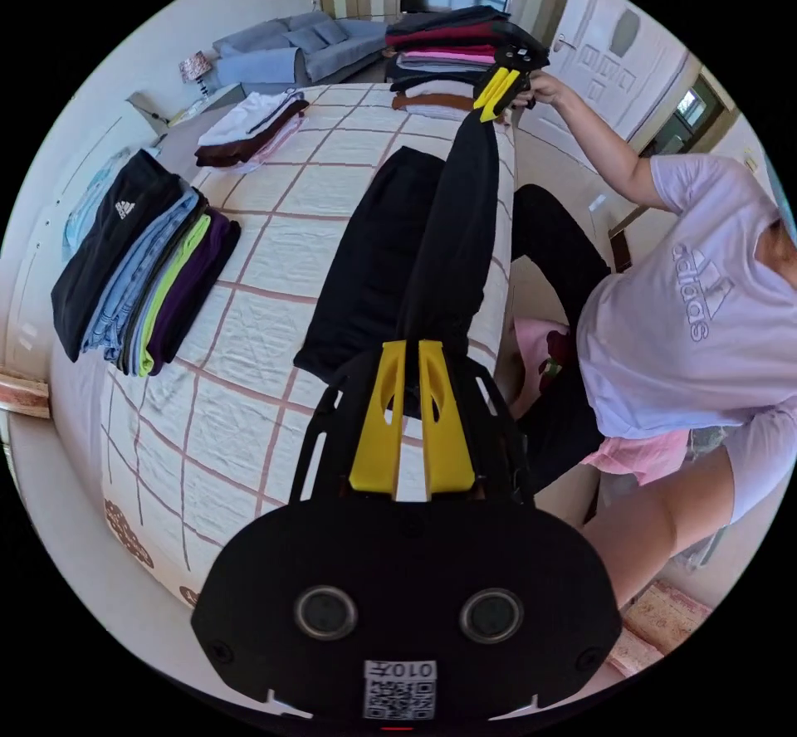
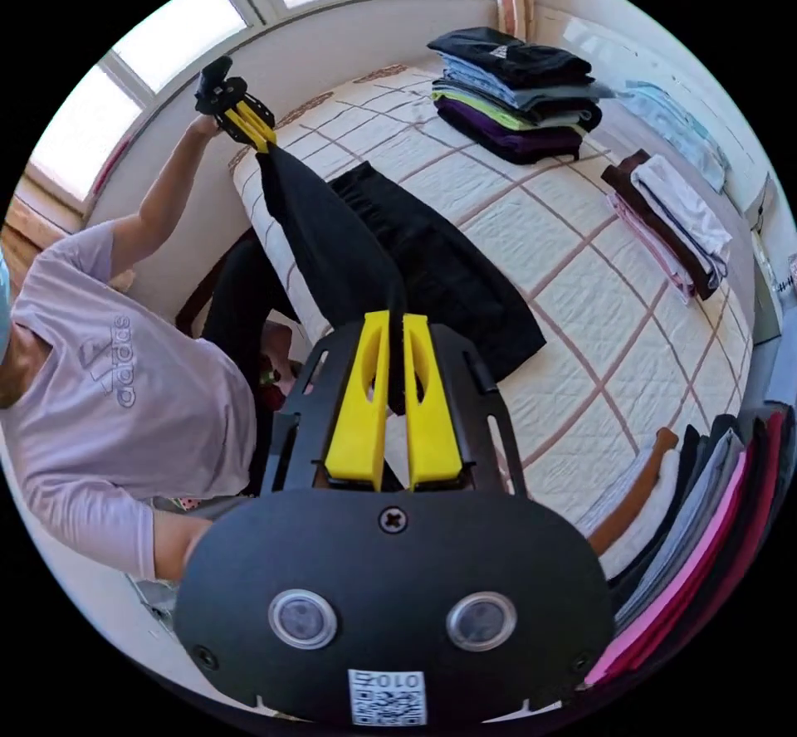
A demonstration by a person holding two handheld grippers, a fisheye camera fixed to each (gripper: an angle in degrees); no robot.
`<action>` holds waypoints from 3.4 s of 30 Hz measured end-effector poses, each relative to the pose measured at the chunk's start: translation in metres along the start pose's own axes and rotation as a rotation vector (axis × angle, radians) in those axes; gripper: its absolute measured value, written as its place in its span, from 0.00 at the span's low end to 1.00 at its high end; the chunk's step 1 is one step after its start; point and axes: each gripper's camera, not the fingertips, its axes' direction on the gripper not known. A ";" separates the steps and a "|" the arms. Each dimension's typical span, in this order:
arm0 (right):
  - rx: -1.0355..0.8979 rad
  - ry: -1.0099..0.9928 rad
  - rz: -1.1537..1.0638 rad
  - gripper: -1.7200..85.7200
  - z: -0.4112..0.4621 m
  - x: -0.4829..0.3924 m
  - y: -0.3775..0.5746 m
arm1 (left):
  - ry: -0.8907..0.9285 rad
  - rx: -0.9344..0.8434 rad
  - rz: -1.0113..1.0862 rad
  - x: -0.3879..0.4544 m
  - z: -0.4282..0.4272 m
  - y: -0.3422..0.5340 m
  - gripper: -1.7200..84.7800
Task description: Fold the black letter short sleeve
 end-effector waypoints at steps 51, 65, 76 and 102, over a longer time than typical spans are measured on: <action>0.104 0.131 0.313 0.07 0.128 0.041 0.181 | 0.091 0.204 -0.626 -0.023 -0.026 0.230 0.03; 0.453 0.027 0.380 0.14 0.060 0.038 0.146 | -0.048 0.429 -0.683 -0.002 -0.116 0.243 0.09; 0.010 0.498 0.589 0.06 0.134 0.043 0.060 | -0.009 0.257 -0.703 -0.026 -0.078 0.231 0.11; 0.364 0.251 -0.141 0.22 0.211 -0.318 -0.055 | 0.284 0.860 -1.160 -0.019 -0.088 0.419 0.02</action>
